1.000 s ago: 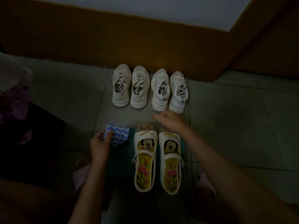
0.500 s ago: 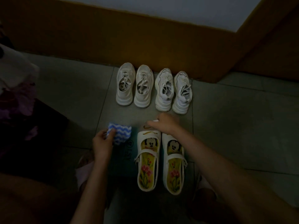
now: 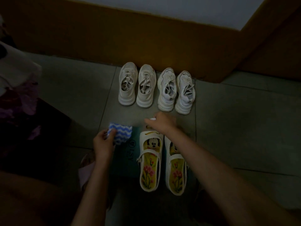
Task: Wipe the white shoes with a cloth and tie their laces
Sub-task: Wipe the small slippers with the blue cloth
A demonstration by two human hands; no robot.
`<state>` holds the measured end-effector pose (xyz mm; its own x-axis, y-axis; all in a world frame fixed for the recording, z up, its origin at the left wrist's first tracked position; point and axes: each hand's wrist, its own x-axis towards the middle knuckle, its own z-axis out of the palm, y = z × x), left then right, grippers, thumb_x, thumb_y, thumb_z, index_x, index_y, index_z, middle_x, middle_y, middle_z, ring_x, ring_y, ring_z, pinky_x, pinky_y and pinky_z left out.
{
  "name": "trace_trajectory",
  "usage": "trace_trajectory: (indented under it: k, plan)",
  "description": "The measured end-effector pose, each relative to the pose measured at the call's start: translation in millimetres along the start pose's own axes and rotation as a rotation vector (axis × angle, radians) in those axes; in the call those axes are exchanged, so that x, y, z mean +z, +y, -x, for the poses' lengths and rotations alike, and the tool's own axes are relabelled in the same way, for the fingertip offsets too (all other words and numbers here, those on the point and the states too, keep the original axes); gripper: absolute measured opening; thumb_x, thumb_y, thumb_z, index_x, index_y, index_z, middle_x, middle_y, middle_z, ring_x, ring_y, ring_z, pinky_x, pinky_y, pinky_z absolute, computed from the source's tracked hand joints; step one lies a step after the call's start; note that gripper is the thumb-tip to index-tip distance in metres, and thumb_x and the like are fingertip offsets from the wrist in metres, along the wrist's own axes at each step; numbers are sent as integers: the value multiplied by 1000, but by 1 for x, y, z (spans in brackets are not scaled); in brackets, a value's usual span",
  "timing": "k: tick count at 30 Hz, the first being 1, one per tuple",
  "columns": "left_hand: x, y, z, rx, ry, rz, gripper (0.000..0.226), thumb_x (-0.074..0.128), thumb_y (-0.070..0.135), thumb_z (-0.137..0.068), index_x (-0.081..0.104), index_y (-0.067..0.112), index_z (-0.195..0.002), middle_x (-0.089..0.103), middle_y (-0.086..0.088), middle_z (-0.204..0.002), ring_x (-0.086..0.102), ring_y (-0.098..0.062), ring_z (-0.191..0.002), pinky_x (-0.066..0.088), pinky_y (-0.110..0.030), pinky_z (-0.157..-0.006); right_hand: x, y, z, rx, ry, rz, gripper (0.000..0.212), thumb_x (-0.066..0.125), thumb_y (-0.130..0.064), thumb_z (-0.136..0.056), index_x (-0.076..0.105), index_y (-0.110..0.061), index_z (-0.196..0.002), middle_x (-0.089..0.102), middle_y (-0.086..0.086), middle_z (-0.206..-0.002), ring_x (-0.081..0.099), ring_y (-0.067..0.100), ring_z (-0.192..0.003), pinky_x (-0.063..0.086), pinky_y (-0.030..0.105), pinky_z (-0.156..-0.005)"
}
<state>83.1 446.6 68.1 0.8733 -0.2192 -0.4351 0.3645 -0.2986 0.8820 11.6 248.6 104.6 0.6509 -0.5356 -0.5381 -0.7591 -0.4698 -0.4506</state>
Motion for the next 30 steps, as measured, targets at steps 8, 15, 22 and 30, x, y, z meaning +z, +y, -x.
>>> trace_trajectory:
  k: [8,15,22,30]
  plan:
    - [1,-2,-2,-7,16,12,8,58,12,-90,61,7,-96,61,-4,-76,56,-13,-67,45,-27,-63,-7,32,1,78,38,-30,41,51,-61,-78,58,-21,-75,57,2,-82,61,24,-86,43,29,-71]
    - [-1,0,-1,-1,43,17,10,57,12,-91,61,8,-99,60,0,-75,55,-10,-65,47,-18,-56,-11,35,11,49,30,-475,39,58,-52,-83,58,-14,-85,54,1,-80,54,17,-81,43,29,-71]
    - [-22,10,-15,-18,211,82,21,58,12,-90,62,-2,-105,59,-2,-75,56,-10,-63,46,-11,-48,7,-15,8,-244,44,-455,24,64,-29,-86,63,-10,-100,65,10,-98,60,23,-94,48,38,-82]
    - [-36,40,-15,61,269,180,30,55,12,-92,58,-6,-116,61,-17,-97,55,10,-45,44,-4,-48,63,-38,14,-253,-126,-450,36,67,-15,-84,61,-1,-117,63,16,-116,56,27,-110,43,40,-94]
